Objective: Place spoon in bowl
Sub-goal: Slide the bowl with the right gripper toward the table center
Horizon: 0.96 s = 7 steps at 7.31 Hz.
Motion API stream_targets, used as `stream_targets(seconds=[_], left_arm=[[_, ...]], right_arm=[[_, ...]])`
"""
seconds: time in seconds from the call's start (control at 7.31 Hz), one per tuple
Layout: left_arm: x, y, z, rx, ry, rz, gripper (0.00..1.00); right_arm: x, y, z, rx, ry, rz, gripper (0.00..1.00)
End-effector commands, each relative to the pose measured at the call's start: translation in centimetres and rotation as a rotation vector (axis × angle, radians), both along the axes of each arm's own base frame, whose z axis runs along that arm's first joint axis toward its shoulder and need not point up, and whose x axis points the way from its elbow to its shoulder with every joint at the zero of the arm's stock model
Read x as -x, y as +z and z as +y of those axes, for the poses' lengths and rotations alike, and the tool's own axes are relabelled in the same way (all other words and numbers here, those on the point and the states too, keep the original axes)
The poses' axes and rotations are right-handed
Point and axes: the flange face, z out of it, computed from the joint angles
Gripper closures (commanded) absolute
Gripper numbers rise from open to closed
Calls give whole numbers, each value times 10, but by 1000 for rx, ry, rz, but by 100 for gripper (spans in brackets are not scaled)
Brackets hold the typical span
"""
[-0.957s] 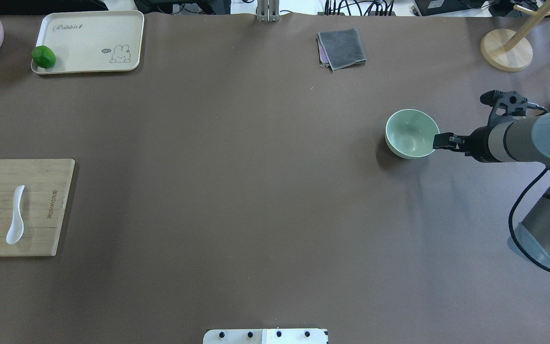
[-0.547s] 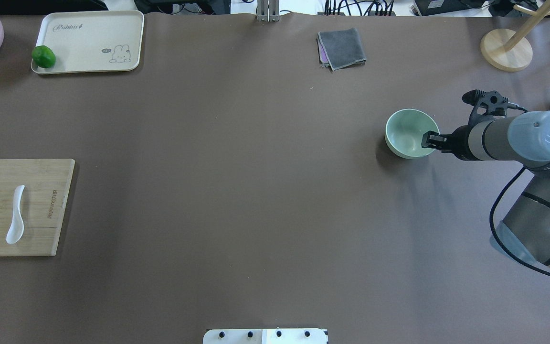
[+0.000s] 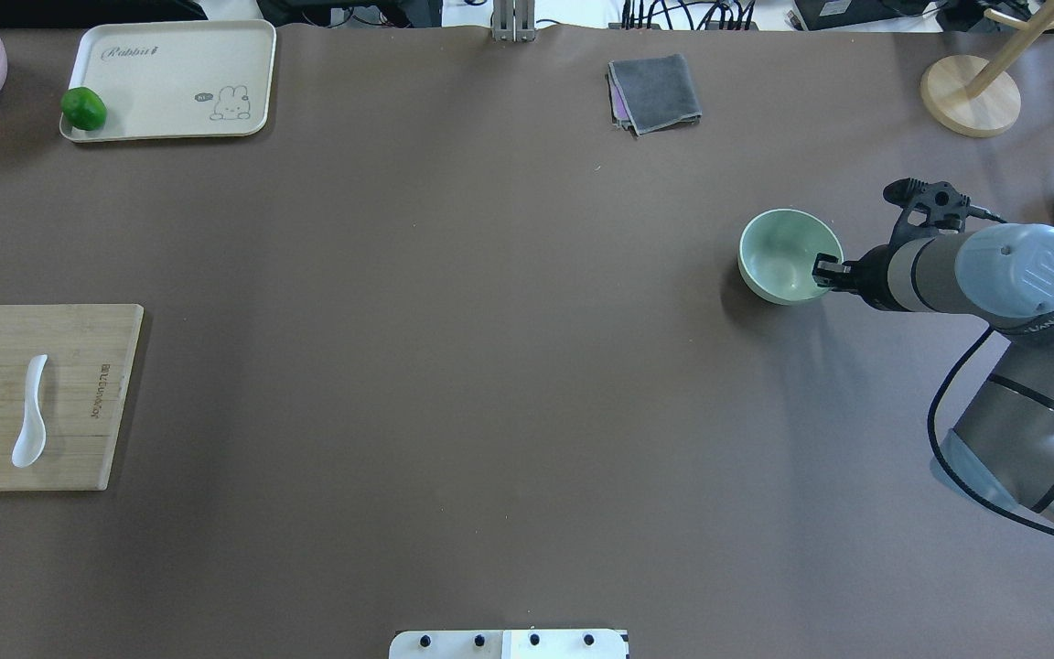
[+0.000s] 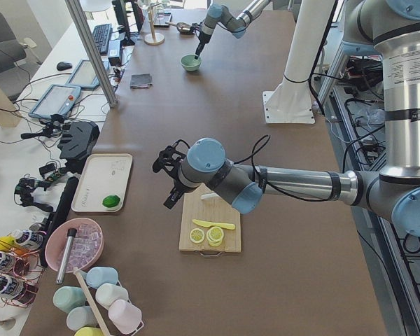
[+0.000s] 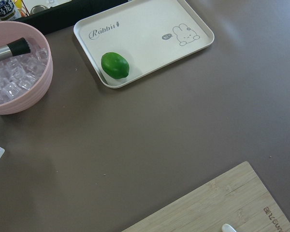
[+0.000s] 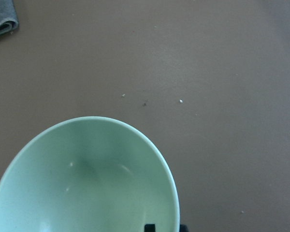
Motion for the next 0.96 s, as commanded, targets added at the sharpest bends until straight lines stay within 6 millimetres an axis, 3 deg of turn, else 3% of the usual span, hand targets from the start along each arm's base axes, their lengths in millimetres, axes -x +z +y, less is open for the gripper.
stream_targets(seconds=[0.0,0.27,0.41,0.55,0.68,0.82], left_arm=[[0,0,0,0,2,2,2],[-1,1,1,-1,4,4,2],[-1,2,1,-1,6,4,2],[-1,1,1,-9,7,6,2],[-2,2,1,-11,8,6,2],[-2,5,5,-5,8,6,2]], right_arm=[[14,-37,-11,-5,29,-63,100],[35,-60,4,16,49,-114,100],[56,-90,21,58,71,-108,100],[87,-142,46,115,74,-69,100],[136,-201,70,158,72,-27,100],[177,-244,96,180,50,10,100]])
